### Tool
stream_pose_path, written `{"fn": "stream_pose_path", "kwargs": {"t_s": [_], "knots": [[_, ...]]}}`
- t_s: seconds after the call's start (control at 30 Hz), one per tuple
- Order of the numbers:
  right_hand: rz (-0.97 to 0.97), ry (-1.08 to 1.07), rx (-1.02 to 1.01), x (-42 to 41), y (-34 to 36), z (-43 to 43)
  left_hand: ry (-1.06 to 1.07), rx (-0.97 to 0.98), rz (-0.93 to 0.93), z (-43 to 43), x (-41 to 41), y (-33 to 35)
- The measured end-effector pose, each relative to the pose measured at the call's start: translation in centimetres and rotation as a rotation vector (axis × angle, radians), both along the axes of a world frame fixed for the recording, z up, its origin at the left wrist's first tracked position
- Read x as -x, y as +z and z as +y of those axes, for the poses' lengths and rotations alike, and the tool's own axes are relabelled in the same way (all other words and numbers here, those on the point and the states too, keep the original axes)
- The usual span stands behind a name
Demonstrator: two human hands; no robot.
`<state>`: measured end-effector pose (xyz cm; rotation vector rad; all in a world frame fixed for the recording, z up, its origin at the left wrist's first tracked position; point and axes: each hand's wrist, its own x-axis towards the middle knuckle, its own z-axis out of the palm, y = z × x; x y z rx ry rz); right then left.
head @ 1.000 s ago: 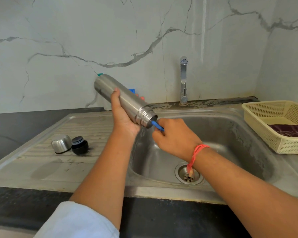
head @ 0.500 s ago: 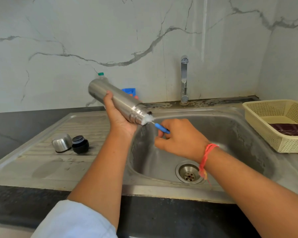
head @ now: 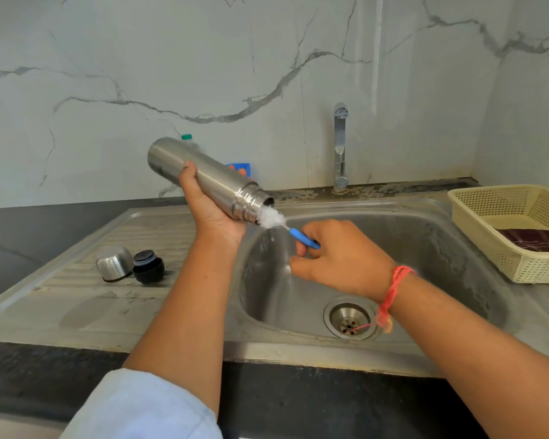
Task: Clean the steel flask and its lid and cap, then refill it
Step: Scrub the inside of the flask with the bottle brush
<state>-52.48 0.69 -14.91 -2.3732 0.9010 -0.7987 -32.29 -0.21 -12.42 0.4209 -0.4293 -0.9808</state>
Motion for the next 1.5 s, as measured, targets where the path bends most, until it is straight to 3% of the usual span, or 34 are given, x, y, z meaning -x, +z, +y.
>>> {"fn": "stream_pose_path", "kwargs": {"t_s": [0.23, 0.43, 0.63, 0.77, 0.9, 1.0, 1.1, 1.3, 1.43, 1.5], "knots": [[-0.109, -0.011, -0.091, -1.2, -0.5, -0.1, -0.084, -0.024, -0.140, -0.9, 1.7, -0.8], [-0.103, -0.172, 0.012, -0.1, -0.8, -1.3, -0.083, -0.089, -0.212, -1.9, 1.7, -1.9], [0.045, -0.339, 0.188, 0.6, -0.9, -2.1, 0.074, -0.334, -0.343, -2.5, 1.7, -1.5], [0.122, -0.383, 0.283, 0.5, -0.6, -2.0, -0.032, -0.332, -0.199, -2.6, 1.9, -1.1], [0.166, -0.257, 0.292, -0.7, -0.6, -1.1, -0.037, -0.307, -0.045, -2.0, 2.5, -1.2], [0.086, -0.138, 0.184, -0.4, -0.4, -0.9, 0.041, -0.309, 0.014, -1.4, 1.1, -0.8], [0.040, -0.061, 0.091, 0.4, 0.0, -0.9, 0.074, -0.168, 0.119, -0.5, -1.4, -0.2], [-0.065, -0.064, -0.044, -1.4, 0.2, -0.2, -0.020, -0.139, -0.079, -1.1, 1.8, -1.1], [-0.092, 0.013, -0.170, 0.2, 0.1, -0.5, -0.017, -0.070, 0.020, -1.0, -0.5, -0.9], [-0.168, 0.053, -0.323, -1.0, -0.3, -0.4, -0.055, -0.085, -0.026, -0.9, 0.4, -1.4]]}}
